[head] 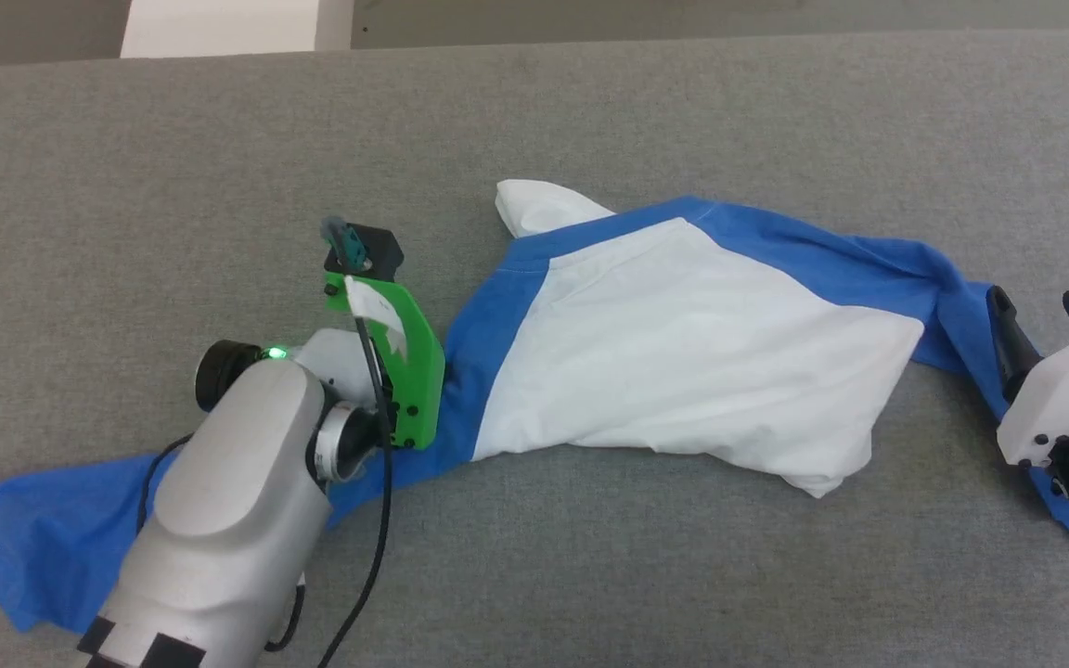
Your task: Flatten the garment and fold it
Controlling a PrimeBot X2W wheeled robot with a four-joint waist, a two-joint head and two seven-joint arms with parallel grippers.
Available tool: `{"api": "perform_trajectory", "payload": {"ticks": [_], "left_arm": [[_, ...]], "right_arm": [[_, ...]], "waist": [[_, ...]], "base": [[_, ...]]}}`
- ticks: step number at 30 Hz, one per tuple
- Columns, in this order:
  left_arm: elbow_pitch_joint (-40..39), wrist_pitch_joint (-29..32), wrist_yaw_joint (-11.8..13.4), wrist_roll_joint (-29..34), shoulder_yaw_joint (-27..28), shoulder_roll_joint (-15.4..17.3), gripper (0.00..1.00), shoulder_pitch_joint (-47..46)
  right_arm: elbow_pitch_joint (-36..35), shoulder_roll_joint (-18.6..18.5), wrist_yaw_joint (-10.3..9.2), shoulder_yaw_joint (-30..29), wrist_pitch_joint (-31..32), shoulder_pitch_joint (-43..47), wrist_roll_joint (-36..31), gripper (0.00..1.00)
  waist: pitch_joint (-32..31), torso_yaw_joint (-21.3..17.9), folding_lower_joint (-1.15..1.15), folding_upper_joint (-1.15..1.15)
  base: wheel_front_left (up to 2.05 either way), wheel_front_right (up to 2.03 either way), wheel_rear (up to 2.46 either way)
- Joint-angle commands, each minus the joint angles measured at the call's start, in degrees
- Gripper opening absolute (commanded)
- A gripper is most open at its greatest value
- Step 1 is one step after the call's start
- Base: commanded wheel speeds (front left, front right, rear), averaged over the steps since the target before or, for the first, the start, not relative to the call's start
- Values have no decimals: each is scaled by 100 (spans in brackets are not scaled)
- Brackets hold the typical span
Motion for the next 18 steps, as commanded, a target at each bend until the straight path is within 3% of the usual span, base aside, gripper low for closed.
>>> {"api": "perform_trajectory", "payload": {"ticks": [1, 6, 12, 18], "left_arm": [[103, 94, -58, -107, -61, -41, 0, 37], [40, -40, -162, -284, -19, -132, 0, 95], [-511, -1005, 131, -531, 604, -190, 0, 335], [-1227, -1351, 303, -587, 756, -152, 0, 855]], "right_arm": [[3, 19, -8, -20, -64, -7, 20, 100], [49, 22, -8, -41, -116, -52, -26, 100], [-23, -97, -8, 154, -148, -197, -36, 100], [-13, -791, -8, 1110, 233, -575, -4, 100]], "waist": [[29, -17, 0, 0], [16, 75, 0, 0], [-17, 103, 0, 0], [152, 202, 0, 0]], "base": [[0, 0, 0], [0, 0, 0], [0, 0, 0], [0, 0, 0]]}}
